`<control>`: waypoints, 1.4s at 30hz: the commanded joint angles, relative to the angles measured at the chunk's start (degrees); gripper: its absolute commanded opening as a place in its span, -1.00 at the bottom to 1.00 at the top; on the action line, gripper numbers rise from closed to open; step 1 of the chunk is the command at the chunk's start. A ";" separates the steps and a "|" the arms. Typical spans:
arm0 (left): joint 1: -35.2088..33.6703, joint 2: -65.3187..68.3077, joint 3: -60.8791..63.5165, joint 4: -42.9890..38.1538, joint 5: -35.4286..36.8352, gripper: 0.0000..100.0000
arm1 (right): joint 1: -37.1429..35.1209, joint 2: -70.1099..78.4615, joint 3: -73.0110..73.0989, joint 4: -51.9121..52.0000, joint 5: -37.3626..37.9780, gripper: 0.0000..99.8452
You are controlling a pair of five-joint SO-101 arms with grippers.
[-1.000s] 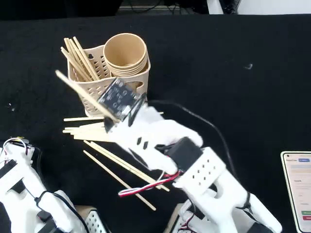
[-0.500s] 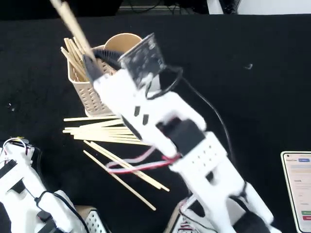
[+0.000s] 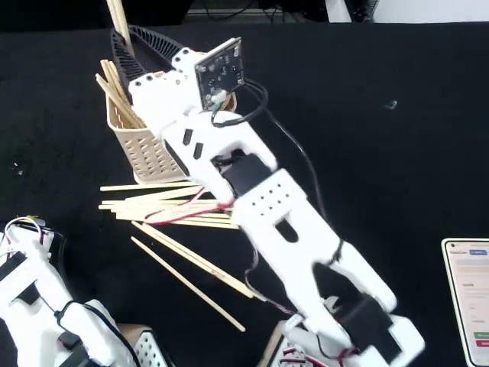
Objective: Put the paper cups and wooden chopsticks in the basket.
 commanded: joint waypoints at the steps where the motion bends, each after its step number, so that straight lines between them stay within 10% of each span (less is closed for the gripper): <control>1: 0.66 -0.35 -1.89 -0.97 0.09 -0.57 | 1.23 2.68 -3.56 -3.43 -0.53 -0.98; 27: 0.66 -0.26 -1.89 -0.97 0.00 -0.57 | 0.53 3.47 5.58 -2.64 -0.53 -0.77; 42: 0.66 -0.35 -1.89 -1.05 0.00 -0.57 | -14.68 -32.13 34.59 47.30 -0.97 -0.76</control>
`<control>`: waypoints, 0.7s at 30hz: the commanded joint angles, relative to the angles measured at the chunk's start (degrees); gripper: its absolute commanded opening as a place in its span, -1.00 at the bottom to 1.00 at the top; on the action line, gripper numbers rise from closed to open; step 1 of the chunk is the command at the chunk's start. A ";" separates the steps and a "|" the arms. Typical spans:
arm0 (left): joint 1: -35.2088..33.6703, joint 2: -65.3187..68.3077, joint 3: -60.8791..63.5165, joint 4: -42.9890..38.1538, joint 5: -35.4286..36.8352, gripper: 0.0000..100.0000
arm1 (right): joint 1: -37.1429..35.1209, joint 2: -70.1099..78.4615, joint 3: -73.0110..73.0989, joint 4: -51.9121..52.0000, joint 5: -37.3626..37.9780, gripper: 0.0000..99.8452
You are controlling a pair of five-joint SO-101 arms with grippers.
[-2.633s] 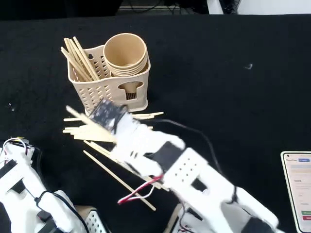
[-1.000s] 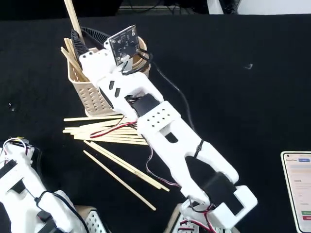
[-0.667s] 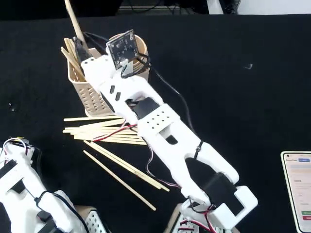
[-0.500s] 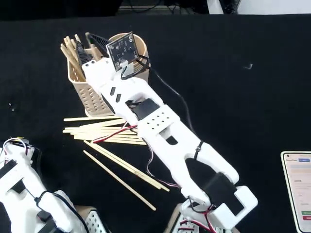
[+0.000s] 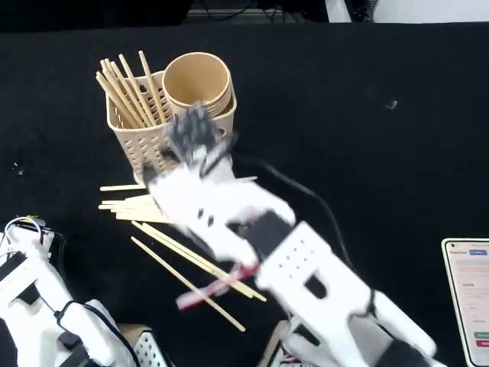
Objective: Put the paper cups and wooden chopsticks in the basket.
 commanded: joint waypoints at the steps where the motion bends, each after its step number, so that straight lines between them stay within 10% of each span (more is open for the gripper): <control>1: 0.66 -0.35 -1.89 -1.05 0.00 -0.57 | -6.51 -6.02 12.18 1.67 -0.44 -0.76; 11: 0.66 -0.26 -1.89 -1.05 0.00 -0.57 | -11.69 5.49 28.53 -19.08 0.00 -0.58; 21: 0.66 -0.26 -1.89 -1.05 0.00 -0.57 | -6.24 25.19 14.46 -13.80 0.09 -0.67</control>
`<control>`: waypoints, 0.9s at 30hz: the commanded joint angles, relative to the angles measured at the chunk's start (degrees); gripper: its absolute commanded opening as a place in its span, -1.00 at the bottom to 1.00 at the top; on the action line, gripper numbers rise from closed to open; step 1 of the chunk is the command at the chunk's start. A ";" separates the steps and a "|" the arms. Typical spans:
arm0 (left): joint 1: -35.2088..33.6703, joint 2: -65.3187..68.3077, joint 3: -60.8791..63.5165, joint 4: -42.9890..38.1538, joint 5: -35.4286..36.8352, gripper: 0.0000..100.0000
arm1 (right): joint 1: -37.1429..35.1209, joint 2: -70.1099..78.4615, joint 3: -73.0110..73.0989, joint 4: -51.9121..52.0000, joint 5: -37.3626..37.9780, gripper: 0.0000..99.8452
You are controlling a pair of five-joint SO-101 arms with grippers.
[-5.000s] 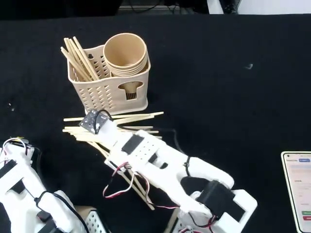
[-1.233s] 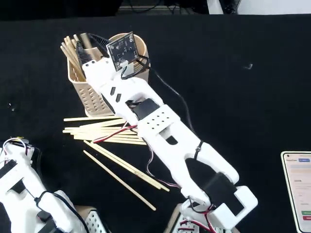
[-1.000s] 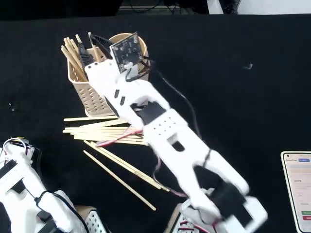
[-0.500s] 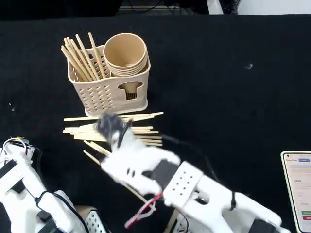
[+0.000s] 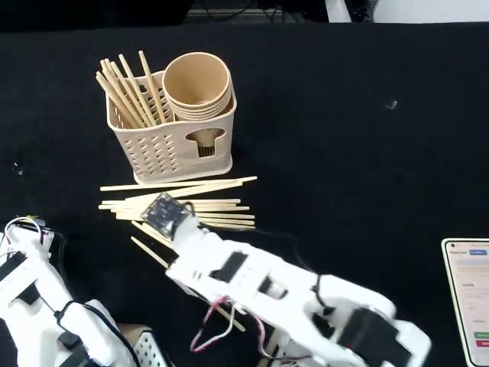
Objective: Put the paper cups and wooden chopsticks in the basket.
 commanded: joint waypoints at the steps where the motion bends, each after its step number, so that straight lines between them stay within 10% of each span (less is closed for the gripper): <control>1: 0.66 -0.26 -1.89 -1.05 0.00 -0.57 | 1.32 3.91 -8.66 5.71 0.09 -0.67; 27: 0.57 -0.26 -1.89 -0.97 0.00 -0.57 | 5.19 20.62 -34.86 35.60 4.13 -0.98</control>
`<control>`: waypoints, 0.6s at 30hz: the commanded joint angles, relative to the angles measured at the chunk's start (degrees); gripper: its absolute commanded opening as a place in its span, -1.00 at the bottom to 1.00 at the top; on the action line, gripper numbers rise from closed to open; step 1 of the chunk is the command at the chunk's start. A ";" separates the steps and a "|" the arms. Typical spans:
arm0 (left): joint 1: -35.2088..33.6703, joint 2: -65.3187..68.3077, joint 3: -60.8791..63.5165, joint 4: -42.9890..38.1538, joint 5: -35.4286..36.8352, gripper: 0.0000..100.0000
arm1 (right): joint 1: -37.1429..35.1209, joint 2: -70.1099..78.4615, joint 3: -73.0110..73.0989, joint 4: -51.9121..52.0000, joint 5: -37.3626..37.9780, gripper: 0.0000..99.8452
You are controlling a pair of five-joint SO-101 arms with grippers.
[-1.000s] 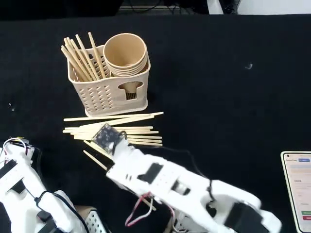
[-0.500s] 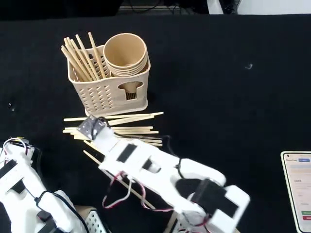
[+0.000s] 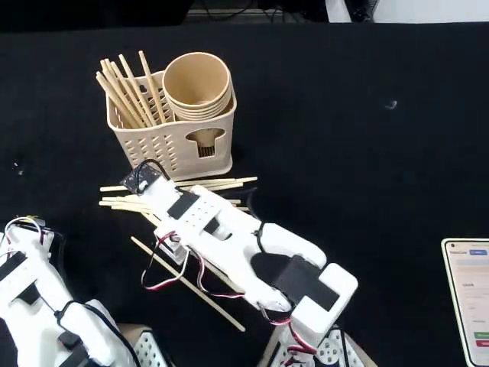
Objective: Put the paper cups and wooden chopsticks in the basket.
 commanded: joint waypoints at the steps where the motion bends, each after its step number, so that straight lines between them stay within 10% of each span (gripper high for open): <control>1: 0.57 -0.26 -1.89 -0.97 0.00 -0.57 | -0.18 -9.71 3.74 1.05 0.88 -0.98; 18: 0.57 -0.26 -1.89 -0.97 0.00 -0.57 | 1.41 -38.73 1.27 7.12 4.40 -0.98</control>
